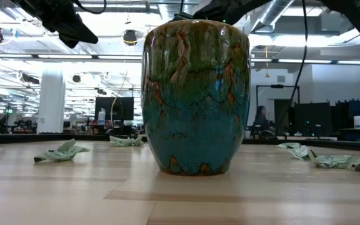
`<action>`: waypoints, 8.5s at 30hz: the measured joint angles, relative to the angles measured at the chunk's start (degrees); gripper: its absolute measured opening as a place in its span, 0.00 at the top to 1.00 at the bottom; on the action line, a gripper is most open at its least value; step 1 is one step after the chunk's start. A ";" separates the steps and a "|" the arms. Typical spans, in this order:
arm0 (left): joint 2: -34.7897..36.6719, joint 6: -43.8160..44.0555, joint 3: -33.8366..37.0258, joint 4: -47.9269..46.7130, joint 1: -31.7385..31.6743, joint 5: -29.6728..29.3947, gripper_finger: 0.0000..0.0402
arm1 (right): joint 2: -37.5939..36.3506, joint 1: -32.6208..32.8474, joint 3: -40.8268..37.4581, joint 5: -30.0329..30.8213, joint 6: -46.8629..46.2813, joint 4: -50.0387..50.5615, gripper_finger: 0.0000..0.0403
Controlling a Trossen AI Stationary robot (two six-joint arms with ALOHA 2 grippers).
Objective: Pick and place items into bin
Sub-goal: Put the stevia packet into the top transparent bin
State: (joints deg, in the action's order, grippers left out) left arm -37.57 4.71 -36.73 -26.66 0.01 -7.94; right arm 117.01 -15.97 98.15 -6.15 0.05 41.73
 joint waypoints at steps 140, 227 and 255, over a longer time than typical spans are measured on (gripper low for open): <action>-0.01 0.00 0.00 -0.02 0.02 0.00 1.00 | -21.45 10.63 -14.45 17.00 -4.10 -13.85 0.99; 0.01 -0.01 0.00 -1.39 0.02 -0.02 1.00 | -15.12 45.16 -33.55 7.52 -54.25 0.01 0.50; 0.00 -0.02 0.00 -1.38 0.01 -0.01 1.00 | -12.69 45.11 -33.57 12.76 -54.12 1.92 0.59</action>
State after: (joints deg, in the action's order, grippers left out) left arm -37.57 4.69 -36.73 -28.03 0.03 -7.96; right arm 104.32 29.15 64.58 6.61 -54.06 43.65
